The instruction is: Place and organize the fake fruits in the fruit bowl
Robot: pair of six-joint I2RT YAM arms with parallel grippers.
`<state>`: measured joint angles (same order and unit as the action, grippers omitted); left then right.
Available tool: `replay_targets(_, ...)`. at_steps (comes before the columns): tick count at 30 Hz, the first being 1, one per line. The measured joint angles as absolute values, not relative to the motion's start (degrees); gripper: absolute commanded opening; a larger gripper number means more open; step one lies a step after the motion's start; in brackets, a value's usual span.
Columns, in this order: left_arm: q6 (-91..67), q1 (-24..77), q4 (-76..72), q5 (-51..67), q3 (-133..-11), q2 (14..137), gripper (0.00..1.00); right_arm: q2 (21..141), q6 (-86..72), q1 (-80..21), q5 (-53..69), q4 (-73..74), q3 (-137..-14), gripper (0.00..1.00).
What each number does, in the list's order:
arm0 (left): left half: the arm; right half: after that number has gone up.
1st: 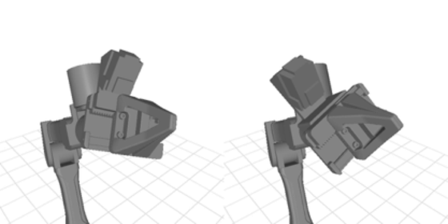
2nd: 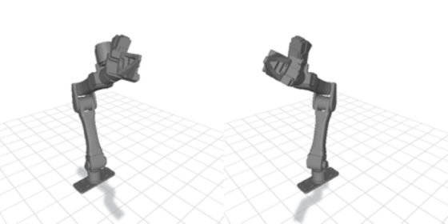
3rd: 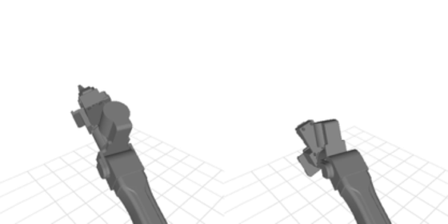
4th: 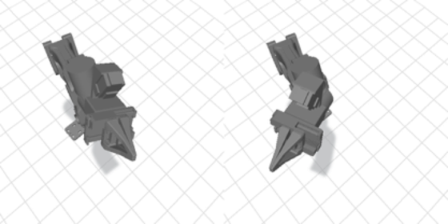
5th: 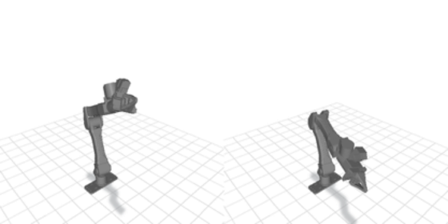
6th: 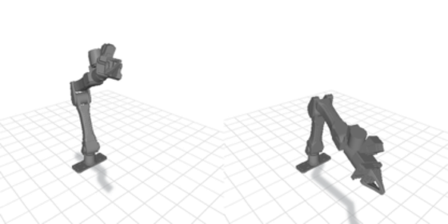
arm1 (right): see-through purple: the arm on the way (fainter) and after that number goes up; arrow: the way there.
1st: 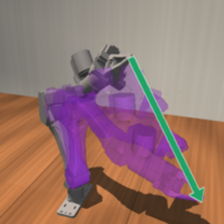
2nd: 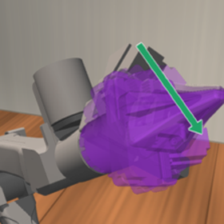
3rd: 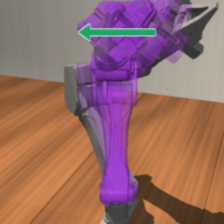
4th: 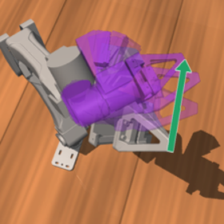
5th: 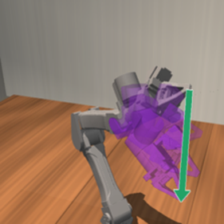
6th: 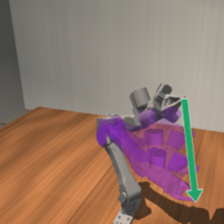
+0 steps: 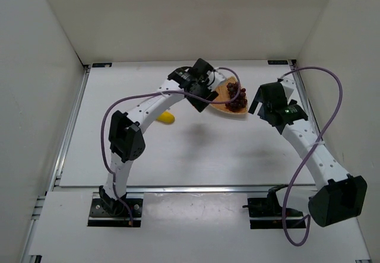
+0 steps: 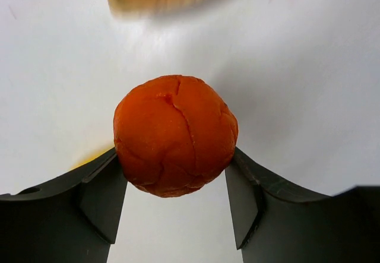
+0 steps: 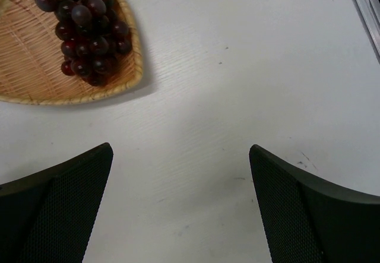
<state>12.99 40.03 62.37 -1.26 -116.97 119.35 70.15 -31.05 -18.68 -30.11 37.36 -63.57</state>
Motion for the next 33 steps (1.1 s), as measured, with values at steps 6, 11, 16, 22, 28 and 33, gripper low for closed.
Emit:
replay_targets(6,14.2,45.3,50.6,-7.2,-123.4,125.1,0.15,63.1,-32.9,-17.8,-33.3,40.3,-60.1,1.0)
replay_targets(11,16.3,46.1,45.3,-10.3,-131.6,136.1,0.4,59.1,-32.9,-17.6,-36.2,41.9,-60.1,1.0)
replay_targets(16,18.8,46.1,43.3,-11.8,-132.3,139.9,0.91,57.5,-32.4,-17.2,-38.6,43.1,-60.1,1.0)
replay_targets(22,19.4,46.3,40.6,-15.9,-133.0,139.0,1.0,57.4,-31.5,-17.2,-39.3,43.7,-60.1,1.0)
replay_targets(28,24.1,45.4,39.4,-16.5,-116.6,125.8,1.0,57.4,-31.7,-17.2,-38.8,43.7,-60.1,1.0)
replay_targets(33,40.0,40.7,38.4,-14.3,-95.1,107.3,1.0,57.4,-32.8,-17.2,-37.7,43.7,-58.1,1.0)
